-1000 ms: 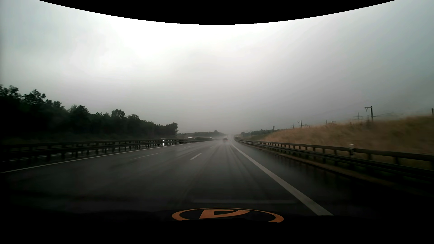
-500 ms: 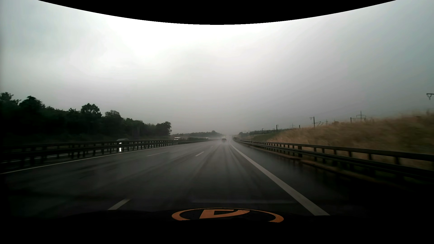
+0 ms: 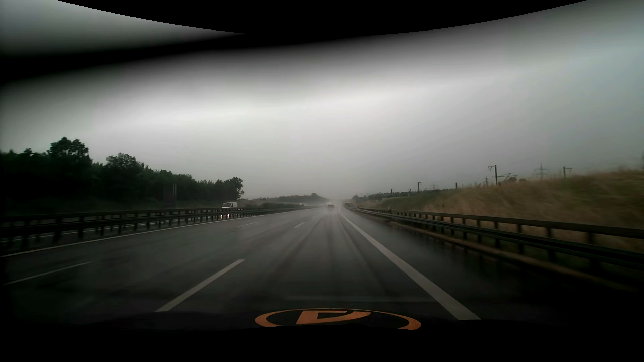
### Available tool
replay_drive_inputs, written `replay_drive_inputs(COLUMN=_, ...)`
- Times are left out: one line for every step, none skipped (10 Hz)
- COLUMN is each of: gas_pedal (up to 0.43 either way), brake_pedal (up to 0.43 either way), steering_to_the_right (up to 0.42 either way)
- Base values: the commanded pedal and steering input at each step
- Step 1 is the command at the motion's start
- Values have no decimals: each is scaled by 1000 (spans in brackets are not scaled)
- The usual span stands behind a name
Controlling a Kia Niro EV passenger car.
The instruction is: Follow the waypoints while adhering to traffic rules and regulations
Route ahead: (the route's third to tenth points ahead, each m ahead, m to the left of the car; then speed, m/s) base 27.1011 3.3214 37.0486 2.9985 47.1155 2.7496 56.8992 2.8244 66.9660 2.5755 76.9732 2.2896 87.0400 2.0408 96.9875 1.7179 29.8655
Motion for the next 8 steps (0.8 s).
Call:
replay_drive_inputs(gas_pedal=228, brake_pedal=0, steering_to_the_right=2)
replay_drive_inputs(gas_pedal=228, brake_pedal=0, steering_to_the_right=1)
replay_drive_inputs(gas_pedal=98, brake_pedal=0, steering_to_the_right=1)
replay_drive_inputs(gas_pedal=0, brake_pedal=0, steering_to_the_right=1)
replay_drive_inputs(gas_pedal=8, brake_pedal=0, steering_to_the_right=1)
replay_drive_inputs(gas_pedal=110, brake_pedal=0, steering_to_the_right=0)
replay_drive_inputs(gas_pedal=177, brake_pedal=0, steering_to_the_right=-1)
replay_drive_inputs(gas_pedal=197, brake_pedal=0, steering_to_the_right=-1)
